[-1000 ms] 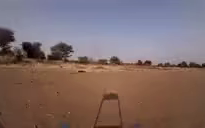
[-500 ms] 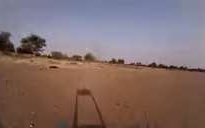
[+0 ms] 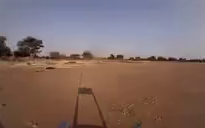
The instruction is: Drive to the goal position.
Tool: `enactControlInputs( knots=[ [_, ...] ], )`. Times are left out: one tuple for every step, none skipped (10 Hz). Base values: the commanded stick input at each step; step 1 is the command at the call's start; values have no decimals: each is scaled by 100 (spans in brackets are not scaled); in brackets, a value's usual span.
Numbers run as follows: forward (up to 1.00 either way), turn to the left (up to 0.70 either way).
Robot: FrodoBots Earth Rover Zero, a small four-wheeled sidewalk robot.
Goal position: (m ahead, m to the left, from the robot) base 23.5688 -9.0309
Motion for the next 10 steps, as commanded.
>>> enactControlInputs(
  knots=[
    [69,0],
    [69,0],
    [69,0],
    [69,0],
    [69,0],
    [69,0],
    [69,0],
    [69,0],
    [69,0],
    [69,0]
  ],
)
